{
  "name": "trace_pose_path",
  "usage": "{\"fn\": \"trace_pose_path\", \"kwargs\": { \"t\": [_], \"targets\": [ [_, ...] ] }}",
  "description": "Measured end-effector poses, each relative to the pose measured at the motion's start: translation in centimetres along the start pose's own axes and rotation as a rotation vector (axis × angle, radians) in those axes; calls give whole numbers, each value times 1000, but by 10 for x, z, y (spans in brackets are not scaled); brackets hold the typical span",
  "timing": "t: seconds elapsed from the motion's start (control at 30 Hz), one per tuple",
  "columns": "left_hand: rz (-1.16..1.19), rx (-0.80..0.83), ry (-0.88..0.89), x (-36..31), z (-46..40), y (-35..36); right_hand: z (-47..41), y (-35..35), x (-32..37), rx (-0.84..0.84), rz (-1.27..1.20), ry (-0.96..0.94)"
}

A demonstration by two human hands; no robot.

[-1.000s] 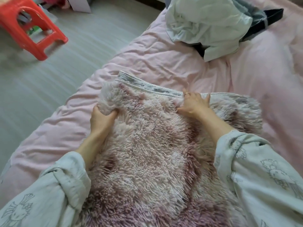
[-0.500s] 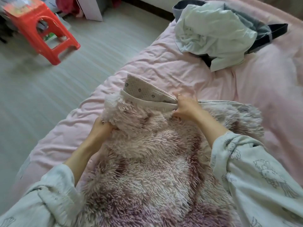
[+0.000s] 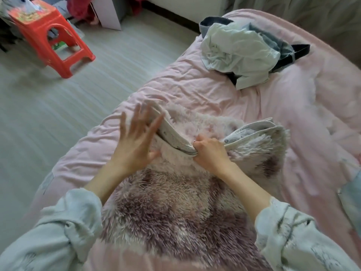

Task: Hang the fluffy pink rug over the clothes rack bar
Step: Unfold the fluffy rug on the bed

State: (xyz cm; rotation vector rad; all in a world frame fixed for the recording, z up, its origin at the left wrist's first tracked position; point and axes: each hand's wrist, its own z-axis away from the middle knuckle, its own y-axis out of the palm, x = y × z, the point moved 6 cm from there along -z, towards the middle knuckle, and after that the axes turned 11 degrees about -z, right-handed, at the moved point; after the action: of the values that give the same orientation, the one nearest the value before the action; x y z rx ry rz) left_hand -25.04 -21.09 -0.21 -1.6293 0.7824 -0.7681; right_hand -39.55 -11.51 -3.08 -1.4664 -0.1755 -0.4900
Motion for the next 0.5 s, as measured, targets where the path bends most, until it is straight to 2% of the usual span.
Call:
{"fn": "trace_pose_path", "kwargs": {
  "t": [0.1, 0.23, 0.33, 0.5],
  "targets": [
    [-166, 135, 213, -41, -4, -3, 21, -14, 28, -8, 54, -104],
    [-133, 360, 225, -63, 2, -2, 46, -26, 40, -6, 60, -73],
    [-72, 307, 137, -60, 17, -17, 57, -26, 36, 46, 106, 9],
    [103, 128, -203, 5, 47, -66, 60, -61, 26, 93, 187, 213]
  ]
}}
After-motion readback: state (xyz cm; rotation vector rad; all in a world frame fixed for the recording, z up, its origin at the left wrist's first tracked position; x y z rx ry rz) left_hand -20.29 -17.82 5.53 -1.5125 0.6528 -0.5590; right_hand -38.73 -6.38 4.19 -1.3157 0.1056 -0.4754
